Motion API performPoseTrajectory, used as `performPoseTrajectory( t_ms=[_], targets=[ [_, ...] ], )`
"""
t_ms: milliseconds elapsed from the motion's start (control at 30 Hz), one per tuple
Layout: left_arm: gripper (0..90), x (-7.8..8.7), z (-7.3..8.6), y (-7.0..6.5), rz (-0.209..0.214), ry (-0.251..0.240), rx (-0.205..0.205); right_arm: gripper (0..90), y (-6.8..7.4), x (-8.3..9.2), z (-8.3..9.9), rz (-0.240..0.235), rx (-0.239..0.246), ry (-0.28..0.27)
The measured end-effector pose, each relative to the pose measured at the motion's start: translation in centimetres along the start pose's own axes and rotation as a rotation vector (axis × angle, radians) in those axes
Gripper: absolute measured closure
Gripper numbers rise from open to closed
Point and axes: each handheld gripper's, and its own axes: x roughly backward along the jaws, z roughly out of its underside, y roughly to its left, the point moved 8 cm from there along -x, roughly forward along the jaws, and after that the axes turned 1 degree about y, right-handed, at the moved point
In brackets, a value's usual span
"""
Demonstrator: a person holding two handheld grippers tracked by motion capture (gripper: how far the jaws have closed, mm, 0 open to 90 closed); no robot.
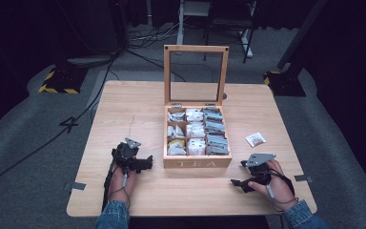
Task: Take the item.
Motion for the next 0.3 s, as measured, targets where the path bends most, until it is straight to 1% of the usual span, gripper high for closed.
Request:
performPoseTrajectory(
  t_ms=[33,67,100,133,300],
  targets=[
    [0.1,0.00,0.00,0.00,0.000,0.000,0.000,5.3,0.04,-0.23,-0.01,0.005,-0.004,-0.016],
    [0.1,0.00,0.00,0.00,0.000,0.000,0.000,0.0,0.10,-0.69,-0.04,0.016,-0.014,-0.046],
    [0.1,0.00,0.00,0.00,0.000,0.000,0.000,0.0,0.10,-0.69,-0.04,0.016,-0.014,-0.046],
    [0.1,0.00,0.00,0.00,0.000,0.000,0.000,0.0,0.10,-0.80,-0.11,0.023,-0.019,-0.058],
    [0.1,0.00,0.00,0.00,0.000,0.000,-0.001,0.0,0.06,-0.81,-0.13,0.024,-0.019,-0.058]
  ],
)
